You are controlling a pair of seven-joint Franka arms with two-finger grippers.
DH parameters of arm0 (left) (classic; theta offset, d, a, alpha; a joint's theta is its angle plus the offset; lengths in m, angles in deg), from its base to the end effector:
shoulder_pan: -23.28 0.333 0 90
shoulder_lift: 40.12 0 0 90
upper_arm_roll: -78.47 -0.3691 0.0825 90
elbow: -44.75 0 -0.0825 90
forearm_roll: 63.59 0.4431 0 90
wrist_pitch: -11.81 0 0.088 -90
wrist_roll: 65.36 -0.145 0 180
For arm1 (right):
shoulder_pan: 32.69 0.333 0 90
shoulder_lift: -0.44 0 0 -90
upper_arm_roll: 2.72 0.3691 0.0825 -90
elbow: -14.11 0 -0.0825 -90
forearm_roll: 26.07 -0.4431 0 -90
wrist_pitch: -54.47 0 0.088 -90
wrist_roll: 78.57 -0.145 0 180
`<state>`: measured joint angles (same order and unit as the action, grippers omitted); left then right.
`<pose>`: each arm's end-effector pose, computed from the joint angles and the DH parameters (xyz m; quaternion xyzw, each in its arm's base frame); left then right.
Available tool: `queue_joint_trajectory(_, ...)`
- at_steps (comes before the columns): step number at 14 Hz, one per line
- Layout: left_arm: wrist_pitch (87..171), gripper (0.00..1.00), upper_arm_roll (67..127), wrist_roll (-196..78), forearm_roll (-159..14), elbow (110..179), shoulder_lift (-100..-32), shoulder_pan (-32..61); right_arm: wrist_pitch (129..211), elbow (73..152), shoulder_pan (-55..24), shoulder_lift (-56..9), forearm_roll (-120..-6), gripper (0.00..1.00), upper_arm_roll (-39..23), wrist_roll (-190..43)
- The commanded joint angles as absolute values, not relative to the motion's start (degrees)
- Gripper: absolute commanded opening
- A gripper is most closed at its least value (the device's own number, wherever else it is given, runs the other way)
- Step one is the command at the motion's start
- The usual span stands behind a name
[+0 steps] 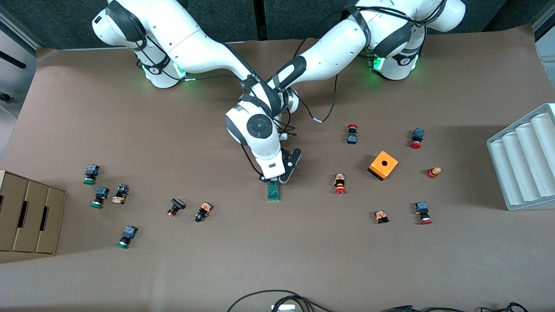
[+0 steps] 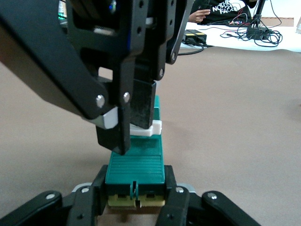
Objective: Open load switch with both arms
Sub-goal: 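Press the white handle down into the switch contacts with the right gripper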
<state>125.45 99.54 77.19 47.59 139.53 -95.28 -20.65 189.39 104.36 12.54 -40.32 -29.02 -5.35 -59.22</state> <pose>0.4216 -0.6238 0.0416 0.8394 0.0206 0.5432 0.0044 0.5768 0.5394 0.1920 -0.8627 -0.5045 -0.0331 0.0110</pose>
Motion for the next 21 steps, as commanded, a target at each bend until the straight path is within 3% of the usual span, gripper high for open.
queue_joint_trajectory(1, 126.4, 0.43, 99.0, 77.5, 48.4, 139.2, -95.3, -20.7, 191.0, 105.3, 12.9, -40.7, -28.3, 0.31, -5.4, -60.3)
queue_joint_trajectory(21, 126.5, 0.43, 99.0, 77.5, 48.4, 139.1, -95.2, -20.7, 192.2, 105.3, 12.9, -41.5, -28.2, 0.31, -5.4, -60.4)
